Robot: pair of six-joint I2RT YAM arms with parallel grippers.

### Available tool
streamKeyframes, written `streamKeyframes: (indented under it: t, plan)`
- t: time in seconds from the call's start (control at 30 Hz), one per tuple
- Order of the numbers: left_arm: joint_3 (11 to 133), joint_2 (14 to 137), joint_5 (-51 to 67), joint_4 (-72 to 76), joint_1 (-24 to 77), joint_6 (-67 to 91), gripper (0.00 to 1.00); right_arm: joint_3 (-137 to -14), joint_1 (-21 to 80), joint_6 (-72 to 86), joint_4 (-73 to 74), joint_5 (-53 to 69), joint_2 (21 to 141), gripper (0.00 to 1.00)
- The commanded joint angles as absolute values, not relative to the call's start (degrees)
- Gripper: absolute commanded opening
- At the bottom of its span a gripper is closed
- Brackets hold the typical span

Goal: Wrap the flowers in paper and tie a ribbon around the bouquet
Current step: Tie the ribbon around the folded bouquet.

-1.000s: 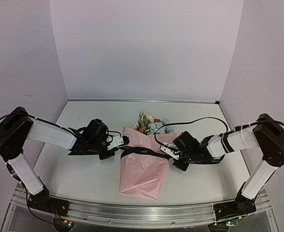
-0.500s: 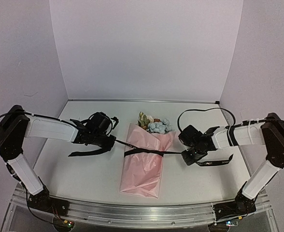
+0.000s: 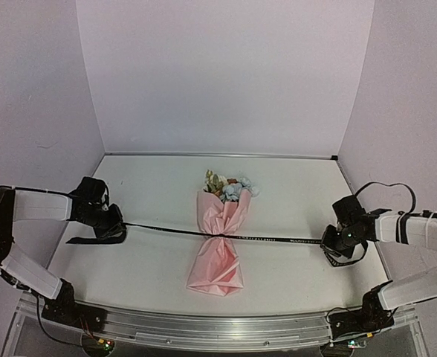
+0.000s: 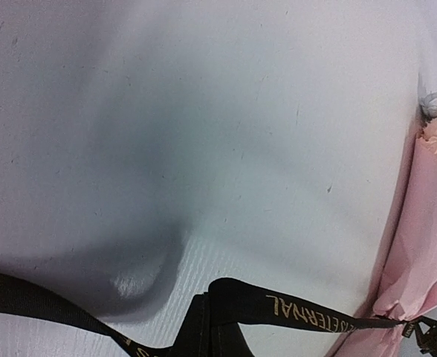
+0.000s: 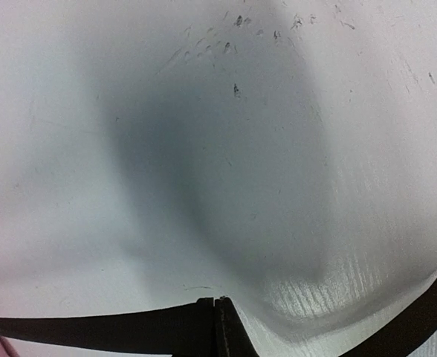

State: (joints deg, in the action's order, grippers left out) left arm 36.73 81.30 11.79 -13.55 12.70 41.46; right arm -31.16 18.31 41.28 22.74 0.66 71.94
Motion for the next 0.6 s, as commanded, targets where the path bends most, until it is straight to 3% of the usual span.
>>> streamKeyframes:
  t: [0.0, 0.3, 0.57]
  plan:
    - [37.0, 79.3, 8.5, -14.8, 7.9, 43.5, 0.0, -29.6, 11.5, 47.5, 26.0, -0.5, 69.5, 0.0]
    - [35.7, 77.3, 7.0, -16.1, 5.2, 42.5, 0.0, -29.5, 7.0, 48.6, 26.5, 4.4, 68.1, 0.0]
    - [34.7, 75.8, 9.7, -15.6, 6.1, 39.0, 0.0, -33.8, 7.4, 42.7, 35.7, 8.7, 69.1, 0.0]
